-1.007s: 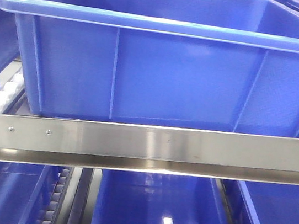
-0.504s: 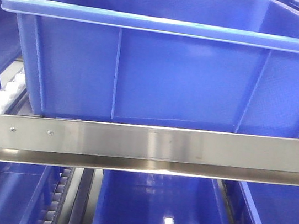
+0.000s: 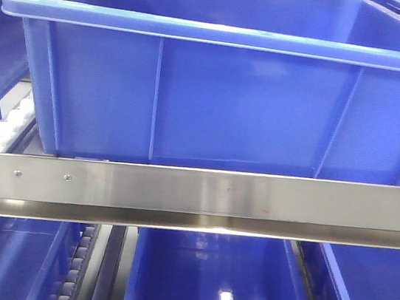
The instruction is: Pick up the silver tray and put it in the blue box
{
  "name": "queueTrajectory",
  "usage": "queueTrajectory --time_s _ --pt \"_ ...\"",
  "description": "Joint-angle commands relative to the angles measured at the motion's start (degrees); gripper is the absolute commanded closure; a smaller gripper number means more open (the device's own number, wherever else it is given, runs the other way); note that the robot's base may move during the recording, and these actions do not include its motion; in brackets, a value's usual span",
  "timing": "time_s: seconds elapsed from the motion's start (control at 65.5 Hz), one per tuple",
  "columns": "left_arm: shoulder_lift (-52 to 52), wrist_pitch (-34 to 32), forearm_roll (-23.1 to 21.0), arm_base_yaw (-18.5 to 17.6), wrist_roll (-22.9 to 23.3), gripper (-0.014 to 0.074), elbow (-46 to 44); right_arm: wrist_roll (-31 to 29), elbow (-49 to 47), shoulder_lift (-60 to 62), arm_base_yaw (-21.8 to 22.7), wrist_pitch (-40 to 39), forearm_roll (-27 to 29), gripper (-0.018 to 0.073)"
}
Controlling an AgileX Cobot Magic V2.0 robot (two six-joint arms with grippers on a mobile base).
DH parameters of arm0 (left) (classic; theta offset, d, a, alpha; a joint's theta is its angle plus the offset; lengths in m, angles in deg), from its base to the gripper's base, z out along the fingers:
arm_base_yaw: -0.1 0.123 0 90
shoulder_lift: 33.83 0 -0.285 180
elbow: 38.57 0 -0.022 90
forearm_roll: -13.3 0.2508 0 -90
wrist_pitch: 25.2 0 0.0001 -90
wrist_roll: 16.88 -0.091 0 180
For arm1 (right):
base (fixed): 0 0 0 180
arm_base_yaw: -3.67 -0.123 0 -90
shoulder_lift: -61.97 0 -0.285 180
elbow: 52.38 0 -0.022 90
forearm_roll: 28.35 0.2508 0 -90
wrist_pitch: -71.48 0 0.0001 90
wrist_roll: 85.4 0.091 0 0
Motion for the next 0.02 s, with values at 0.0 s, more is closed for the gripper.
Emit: queueTrajectory --time_s 0.0 --pt "0.90 -5.48 -0.41 -0.01 -0.04 0.0701 -0.21 -0.49 0.18 1.25 0.44 -5.39 -0.03 0.0508"
